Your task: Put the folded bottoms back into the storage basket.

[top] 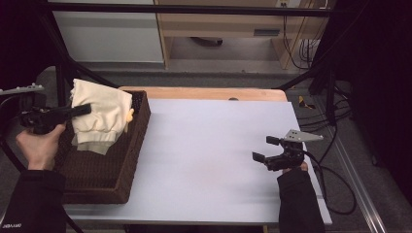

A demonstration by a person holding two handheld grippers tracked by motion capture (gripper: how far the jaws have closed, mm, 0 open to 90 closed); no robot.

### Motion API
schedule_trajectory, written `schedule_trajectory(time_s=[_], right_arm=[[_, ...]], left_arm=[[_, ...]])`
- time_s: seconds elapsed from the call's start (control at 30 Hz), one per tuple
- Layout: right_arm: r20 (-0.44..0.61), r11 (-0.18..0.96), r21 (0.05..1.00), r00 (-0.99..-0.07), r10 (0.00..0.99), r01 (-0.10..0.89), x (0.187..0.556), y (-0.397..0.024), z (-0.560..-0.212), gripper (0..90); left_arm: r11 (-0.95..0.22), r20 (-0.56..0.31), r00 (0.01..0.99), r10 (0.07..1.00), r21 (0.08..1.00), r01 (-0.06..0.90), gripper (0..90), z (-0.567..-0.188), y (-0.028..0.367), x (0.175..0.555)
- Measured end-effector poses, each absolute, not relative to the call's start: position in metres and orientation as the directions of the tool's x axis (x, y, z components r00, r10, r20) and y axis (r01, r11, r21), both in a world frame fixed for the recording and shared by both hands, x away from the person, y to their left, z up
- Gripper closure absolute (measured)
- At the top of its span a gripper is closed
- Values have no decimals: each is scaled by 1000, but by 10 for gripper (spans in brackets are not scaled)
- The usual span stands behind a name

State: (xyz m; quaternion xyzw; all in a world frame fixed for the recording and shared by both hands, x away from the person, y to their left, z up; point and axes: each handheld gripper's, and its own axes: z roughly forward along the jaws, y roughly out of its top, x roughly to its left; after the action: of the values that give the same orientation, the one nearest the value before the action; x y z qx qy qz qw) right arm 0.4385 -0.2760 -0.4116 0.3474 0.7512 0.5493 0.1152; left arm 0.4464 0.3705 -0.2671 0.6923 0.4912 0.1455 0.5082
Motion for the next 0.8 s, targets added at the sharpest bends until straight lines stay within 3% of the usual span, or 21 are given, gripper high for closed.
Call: schedule_trajectory(time_s=[0.8], right_arm=[[206, 159, 904, -731, 651, 396, 439, -276, -412, 34]], left_arm=[[-9, -292, 404, 867, 802, 598, 764, -308, 386, 449]])
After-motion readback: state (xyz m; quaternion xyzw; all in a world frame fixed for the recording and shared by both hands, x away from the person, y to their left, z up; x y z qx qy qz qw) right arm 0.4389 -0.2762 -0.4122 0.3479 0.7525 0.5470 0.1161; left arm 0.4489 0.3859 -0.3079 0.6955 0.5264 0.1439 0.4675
